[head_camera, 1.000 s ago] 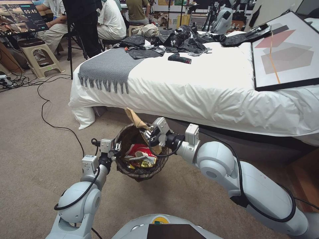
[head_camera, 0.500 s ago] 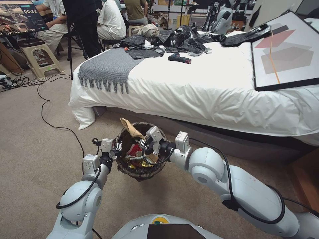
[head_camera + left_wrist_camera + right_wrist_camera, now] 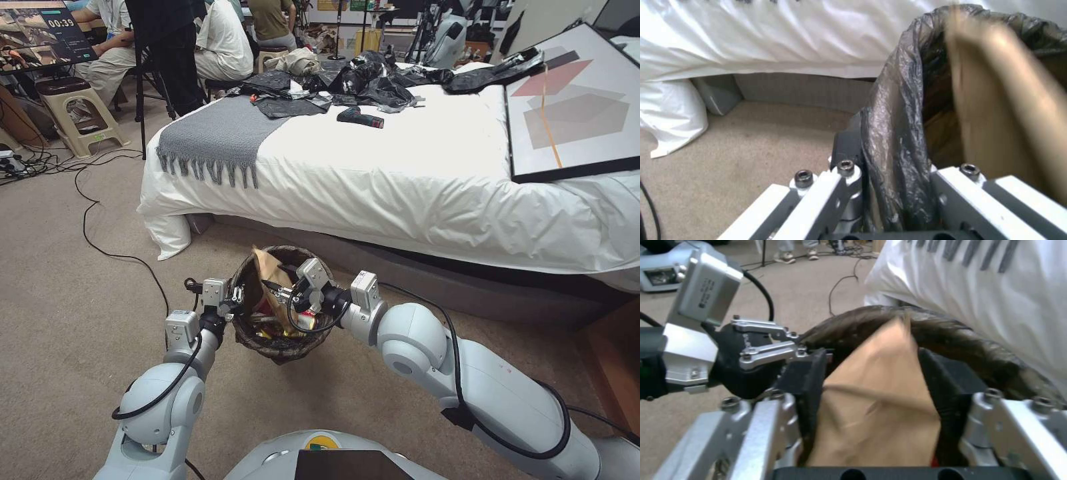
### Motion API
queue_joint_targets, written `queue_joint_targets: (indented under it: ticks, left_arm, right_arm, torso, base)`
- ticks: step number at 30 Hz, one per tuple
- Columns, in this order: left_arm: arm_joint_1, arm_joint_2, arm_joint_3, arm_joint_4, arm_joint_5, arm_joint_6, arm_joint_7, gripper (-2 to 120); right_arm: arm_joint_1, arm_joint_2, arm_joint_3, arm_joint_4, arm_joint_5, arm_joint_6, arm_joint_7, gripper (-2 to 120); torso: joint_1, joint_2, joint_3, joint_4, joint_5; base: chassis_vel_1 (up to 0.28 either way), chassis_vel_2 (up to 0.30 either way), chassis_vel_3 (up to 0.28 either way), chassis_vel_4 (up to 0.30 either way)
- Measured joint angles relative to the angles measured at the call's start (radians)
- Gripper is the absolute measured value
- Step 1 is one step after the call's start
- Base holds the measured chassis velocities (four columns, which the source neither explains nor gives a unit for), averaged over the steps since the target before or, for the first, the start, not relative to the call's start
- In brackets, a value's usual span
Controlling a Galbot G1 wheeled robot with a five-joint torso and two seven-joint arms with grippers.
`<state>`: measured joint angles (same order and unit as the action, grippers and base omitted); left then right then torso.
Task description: Pick up the trash bin, then pick up the garbage from the floor and place it into the trash bin.
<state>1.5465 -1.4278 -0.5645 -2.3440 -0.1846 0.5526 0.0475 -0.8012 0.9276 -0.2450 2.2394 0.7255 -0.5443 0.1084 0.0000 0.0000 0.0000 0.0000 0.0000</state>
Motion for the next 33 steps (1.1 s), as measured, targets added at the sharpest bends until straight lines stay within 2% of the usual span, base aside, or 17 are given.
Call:
queue_joint_targets:
  ticks: [2,3,5,6,11,16,18,19,21,22,24,27,31,33]
  left_arm:
    - [-0.001,0.0,0.0,0.0,0.0,0.0,0.0,7]
    - [-0.001,0.0,0.0,0.0,0.0,0.0,0.0,7]
    - [-0.004,0.0,0.0,0.0,0.001,0.0,0.0,7]
    - [-0.004,0.0,0.0,0.0,0.001,0.0,0.0,7]
    - [-0.011,0.001,0.006,0.002,0.002,0.002,-0.001,7]
    - [-0.016,0.004,0.007,0.005,0.001,0.005,-0.001,7]
    - [-0.017,0.006,0.008,0.008,0.0,0.005,-0.001,7]
    - [-0.017,0.006,0.008,0.008,0.0,0.005,-0.001,7]
    - [-0.017,0.006,0.008,0.011,-0.001,0.005,-0.001,7]
    - [-0.017,0.006,0.008,0.011,-0.001,0.005,-0.001,7]
    - [-0.017,0.006,0.004,0.014,-0.006,0.005,0.0,7]
    - [-0.018,0.006,0.002,0.015,-0.009,0.005,0.0,7]
    - [-0.017,0.008,-0.002,0.016,-0.014,0.003,0.005,7]
    - [-0.014,0.008,-0.005,0.016,-0.014,0.0,0.01,7]
  right_arm:
    - [-0.018,-0.001,0.016,0.007,-0.01,0.005,0.005,66]
    - [-0.018,-0.001,0.016,0.007,-0.01,0.005,0.005,66]
    - [-0.033,-0.006,0.033,0.019,-0.013,0.006,0.006,76]
    - [-0.033,-0.006,0.033,0.019,-0.013,0.006,0.006,76]
    - [-0.068,-0.015,0.081,0.048,-0.015,0.01,0.007,96]
    - [-0.113,-0.023,0.149,0.073,-0.023,0.015,0.004,100]
    - [-0.167,-0.025,0.23,0.086,-0.048,0.024,-0.011,100]
    - [-0.167,-0.025,0.23,0.086,-0.048,0.024,-0.011,100]
    - [-0.232,-0.024,0.321,0.095,-0.084,0.039,-0.029,100]
    - [-0.232,-0.024,0.321,0.095,-0.084,0.039,-0.029,100]
    - [-0.299,-0.016,0.394,0.098,-0.139,0.087,-0.024,100]
    - [-0.32,-0.007,0.417,0.095,-0.148,0.102,-0.017,100]
    - [-0.412,0.043,0.509,0.069,-0.202,0.157,-0.006,100]
    - [-0.491,0.098,0.587,0.037,-0.317,0.248,-0.021,100]
  torso:
    - [0.0,0.0,0.0,0.0,0.0]
    - [0.0,0.0,0.0,0.0,0.0]
    - [0.0,0.0,0.0,0.0,0.0]
    - [0.0,0.0,0.0,0.0,0.0]
    - [0.0,0.0,0.0,0.0,0.0001]
    - [0.0,0.0,0.0,0.0,0.0]
    - [0.0,0.0,0.0,0.0002,0.0001]
    - [0.0,0.0,0.0,0.0002,0.0001]
    - [0.0,0.0,0.0,-0.0002,0.0002]
    - [0.0,0.0,0.0,-0.0002,0.0002]
    - [0.0,0.0,0.0,-0.0001,0.0001]
    - [0.0,0.0,0.0,0.0001,0.0]
    - [0.0,0.0,0.0,0.0,0.0]
    - [0.0,0.0,0.0,-0.0001,-0.0001]
  base:
    - [0.0,0.0,0.0,0.0]
    - [0.0,0.0,0.0,0.0]
    - [0.0,0.0,0.0,0.0]
    - [0.0,0.0,0.0,0.0]
    - [0.0,0.0,0.0,0.0]
    - [0.0,0.0,0.0,0.0]
    - [0.0,0.0,0.0,0.0]
    - [0.0,0.0,0.0,0.0]
    - [0.0,0.0,0.0,0.0]
    - [0.0,0.0,0.0,0.0]
    - [0.0,0.0,0.0,0.0]
    - [0.0,0.0,0.0,0.0]
    - [0.0,0.0,0.0,0.0]
    - [0.0,0.0,0.0,0.0]
